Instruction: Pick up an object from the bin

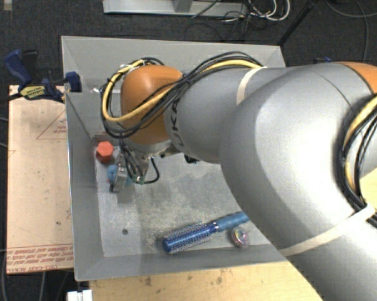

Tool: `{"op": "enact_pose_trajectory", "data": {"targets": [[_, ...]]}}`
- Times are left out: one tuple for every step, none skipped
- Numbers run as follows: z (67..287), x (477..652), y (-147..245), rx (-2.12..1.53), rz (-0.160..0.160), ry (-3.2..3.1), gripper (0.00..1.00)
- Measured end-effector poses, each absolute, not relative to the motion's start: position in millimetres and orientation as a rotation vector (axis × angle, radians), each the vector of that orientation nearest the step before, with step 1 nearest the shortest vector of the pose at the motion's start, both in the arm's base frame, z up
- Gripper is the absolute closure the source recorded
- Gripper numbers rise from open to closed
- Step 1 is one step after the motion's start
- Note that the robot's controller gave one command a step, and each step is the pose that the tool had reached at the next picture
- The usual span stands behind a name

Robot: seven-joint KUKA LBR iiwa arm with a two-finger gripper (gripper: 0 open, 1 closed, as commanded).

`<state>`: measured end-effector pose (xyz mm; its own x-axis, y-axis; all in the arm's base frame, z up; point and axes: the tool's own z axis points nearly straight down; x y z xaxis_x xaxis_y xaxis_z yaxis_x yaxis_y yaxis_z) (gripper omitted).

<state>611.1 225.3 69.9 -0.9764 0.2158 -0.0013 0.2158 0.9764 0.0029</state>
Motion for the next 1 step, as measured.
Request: {"op": "enact_pose_trajectory", "data": {"targets": [[231.2, 620.1, 213.3, 0.292, 0.010, 3.117, 1.00]]}}
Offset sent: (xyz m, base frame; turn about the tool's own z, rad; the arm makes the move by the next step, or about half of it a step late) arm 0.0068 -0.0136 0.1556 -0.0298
